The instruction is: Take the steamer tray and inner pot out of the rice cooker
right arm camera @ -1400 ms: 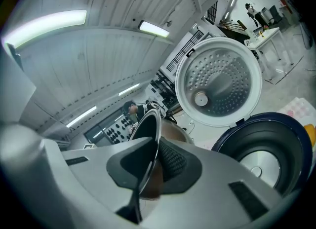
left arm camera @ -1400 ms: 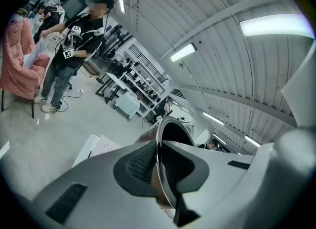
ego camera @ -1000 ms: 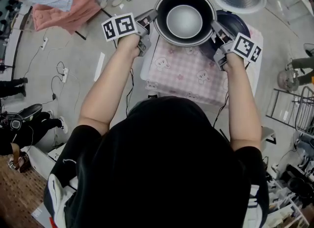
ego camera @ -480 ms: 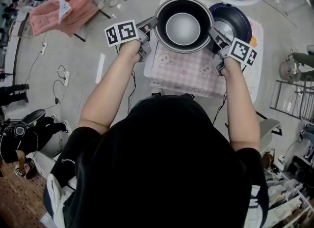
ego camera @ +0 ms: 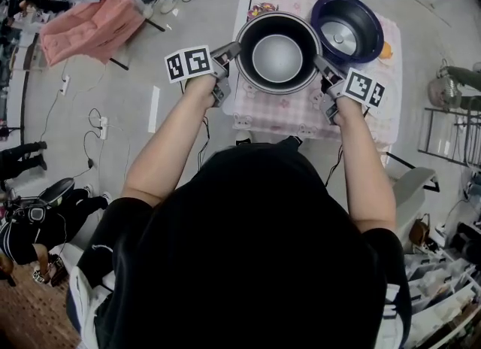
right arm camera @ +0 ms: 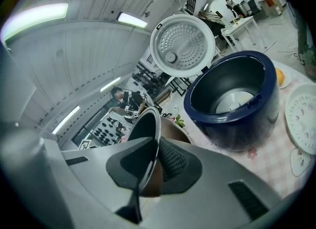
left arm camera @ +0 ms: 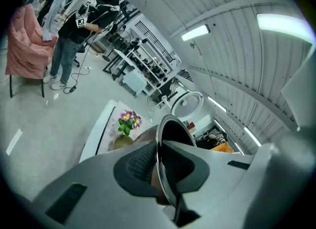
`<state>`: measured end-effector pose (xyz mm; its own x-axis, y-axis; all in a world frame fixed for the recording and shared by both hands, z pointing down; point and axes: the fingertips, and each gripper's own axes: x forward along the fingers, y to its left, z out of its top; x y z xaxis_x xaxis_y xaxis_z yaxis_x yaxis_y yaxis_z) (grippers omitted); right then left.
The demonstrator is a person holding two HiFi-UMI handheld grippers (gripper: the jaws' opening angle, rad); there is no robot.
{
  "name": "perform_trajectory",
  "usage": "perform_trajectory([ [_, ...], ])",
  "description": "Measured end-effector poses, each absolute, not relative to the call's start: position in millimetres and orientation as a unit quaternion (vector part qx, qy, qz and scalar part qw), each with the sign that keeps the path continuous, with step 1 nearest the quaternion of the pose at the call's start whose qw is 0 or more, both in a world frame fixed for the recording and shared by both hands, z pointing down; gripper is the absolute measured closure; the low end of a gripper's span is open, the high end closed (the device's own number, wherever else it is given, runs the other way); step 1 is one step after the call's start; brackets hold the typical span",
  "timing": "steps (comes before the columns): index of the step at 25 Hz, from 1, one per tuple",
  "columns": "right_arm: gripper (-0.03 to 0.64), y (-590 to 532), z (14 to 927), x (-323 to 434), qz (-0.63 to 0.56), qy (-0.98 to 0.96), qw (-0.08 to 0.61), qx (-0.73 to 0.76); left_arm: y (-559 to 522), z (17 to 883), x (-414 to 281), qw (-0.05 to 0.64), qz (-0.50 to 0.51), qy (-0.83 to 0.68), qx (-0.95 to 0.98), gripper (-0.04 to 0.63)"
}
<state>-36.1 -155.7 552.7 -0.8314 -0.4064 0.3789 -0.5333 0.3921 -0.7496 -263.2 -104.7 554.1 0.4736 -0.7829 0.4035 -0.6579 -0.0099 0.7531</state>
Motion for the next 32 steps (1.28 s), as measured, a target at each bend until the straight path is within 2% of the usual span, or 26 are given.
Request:
perform_trajectory([
  [14, 0.569, -112.7, 626.8, -10.8, 0.522, -0.791, 0.097, 0.303, -68.0, 628.7, -238.1, 0.541, -0.019, -0.480, 0.690, 0.549],
  [32, 0.566, -92.3, 699.8, 1.1, 0.554, -0.761, 0.142, 0.307, -50.9, 695.7, -226.3, 0.575, 0.018, -0.479, 0.663, 0.548],
])
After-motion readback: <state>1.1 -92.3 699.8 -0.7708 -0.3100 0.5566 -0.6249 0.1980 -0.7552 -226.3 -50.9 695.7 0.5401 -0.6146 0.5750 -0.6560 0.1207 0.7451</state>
